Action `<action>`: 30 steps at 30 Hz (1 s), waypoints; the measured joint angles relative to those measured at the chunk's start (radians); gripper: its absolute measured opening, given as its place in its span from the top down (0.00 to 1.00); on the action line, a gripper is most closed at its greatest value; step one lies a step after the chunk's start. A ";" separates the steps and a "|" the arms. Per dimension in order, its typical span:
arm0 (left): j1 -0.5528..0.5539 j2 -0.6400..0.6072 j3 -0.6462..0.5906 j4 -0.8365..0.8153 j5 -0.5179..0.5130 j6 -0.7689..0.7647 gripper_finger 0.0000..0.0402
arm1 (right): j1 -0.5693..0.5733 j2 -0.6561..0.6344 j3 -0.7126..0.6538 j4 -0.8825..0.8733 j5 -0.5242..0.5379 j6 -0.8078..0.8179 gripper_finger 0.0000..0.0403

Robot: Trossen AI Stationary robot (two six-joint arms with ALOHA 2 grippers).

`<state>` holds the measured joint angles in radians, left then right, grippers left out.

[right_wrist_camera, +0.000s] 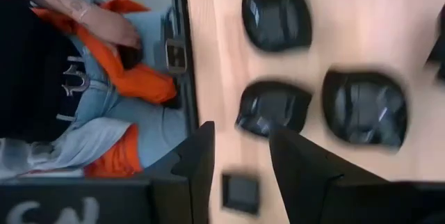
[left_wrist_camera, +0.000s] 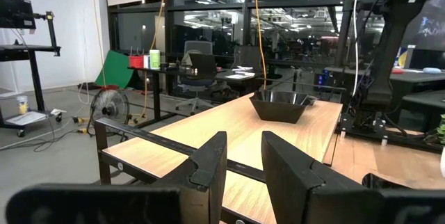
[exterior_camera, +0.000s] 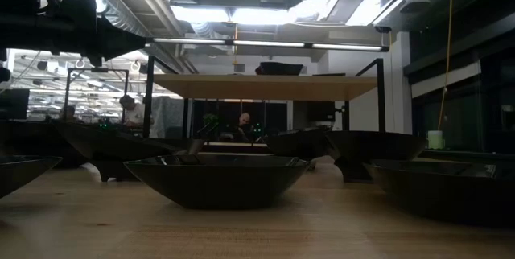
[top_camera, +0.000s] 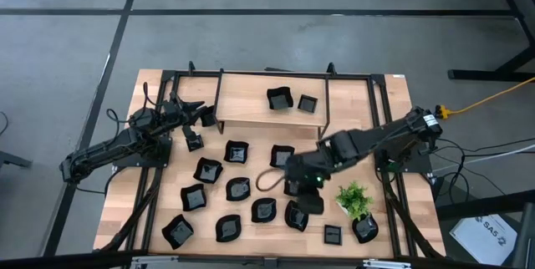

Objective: Pick & Place Mini shaped plates
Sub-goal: Put the leaf-shaped plate on the shelf

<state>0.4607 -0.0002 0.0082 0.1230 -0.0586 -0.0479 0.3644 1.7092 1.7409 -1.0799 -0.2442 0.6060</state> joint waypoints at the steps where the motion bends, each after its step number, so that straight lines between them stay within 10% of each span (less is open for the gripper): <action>1: 0.000 0.000 0.000 0.000 0.000 0.000 0.79 | 0.018 0.000 0.000 -0.014 0.007 0.035 0.66; 30: 0.000 0.000 0.000 0.000 0.000 0.000 0.79 | 0.398 0.000 0.000 -0.126 0.357 0.662 0.66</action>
<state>0.4608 -0.0002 0.0082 0.1230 -0.0587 -0.0483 0.7626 1.7096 1.7409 -1.2057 0.1127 1.2677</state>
